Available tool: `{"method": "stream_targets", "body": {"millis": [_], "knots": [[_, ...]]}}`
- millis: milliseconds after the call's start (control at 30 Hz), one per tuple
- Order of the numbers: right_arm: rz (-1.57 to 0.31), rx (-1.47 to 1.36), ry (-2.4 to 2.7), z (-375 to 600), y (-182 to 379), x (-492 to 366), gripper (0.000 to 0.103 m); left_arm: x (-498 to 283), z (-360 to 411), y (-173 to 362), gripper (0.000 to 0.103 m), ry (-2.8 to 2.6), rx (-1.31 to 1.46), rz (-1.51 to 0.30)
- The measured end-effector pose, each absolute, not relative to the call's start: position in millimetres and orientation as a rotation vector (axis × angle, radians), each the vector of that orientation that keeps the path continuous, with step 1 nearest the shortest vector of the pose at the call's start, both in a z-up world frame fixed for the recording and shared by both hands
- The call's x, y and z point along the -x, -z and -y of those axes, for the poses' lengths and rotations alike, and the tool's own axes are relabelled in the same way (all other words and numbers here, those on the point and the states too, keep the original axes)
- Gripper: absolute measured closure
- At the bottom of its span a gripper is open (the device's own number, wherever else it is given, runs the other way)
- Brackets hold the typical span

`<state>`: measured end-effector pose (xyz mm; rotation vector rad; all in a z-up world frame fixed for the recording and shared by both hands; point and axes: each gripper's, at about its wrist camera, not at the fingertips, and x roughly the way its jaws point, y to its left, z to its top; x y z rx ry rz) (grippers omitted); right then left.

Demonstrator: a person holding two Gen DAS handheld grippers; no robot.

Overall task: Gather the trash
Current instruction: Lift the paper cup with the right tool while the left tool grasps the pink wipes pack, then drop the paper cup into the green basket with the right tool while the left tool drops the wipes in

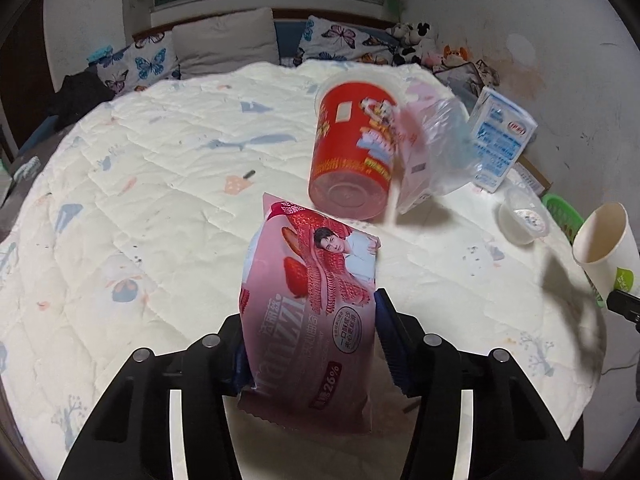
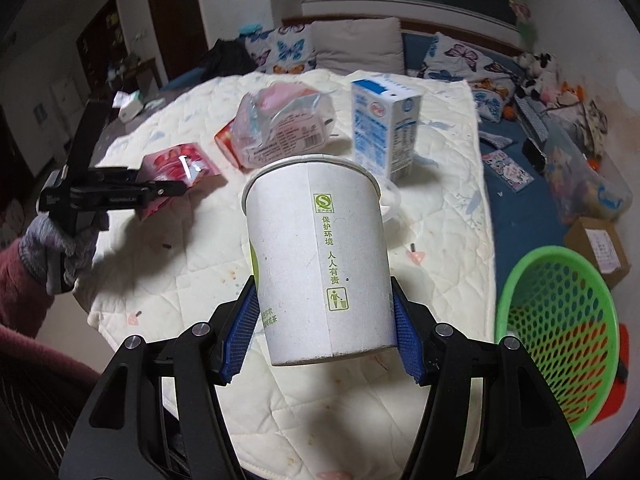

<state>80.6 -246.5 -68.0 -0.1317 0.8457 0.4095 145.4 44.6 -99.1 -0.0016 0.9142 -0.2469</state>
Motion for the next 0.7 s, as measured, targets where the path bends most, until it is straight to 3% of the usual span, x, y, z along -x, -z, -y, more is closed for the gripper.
{"method": "stream_targets", "body": {"millis": [267,700], "knots": [[-0.806,0.05,-0.312,287,62,-65,0.041,-121,-15,59,0.053,0.336,0.011,-0.848],[-0.784,-0.065,0.021,416,70,-54,0.041,-127,129,30,0.053,0.59,-0.124,-0.812]]}}
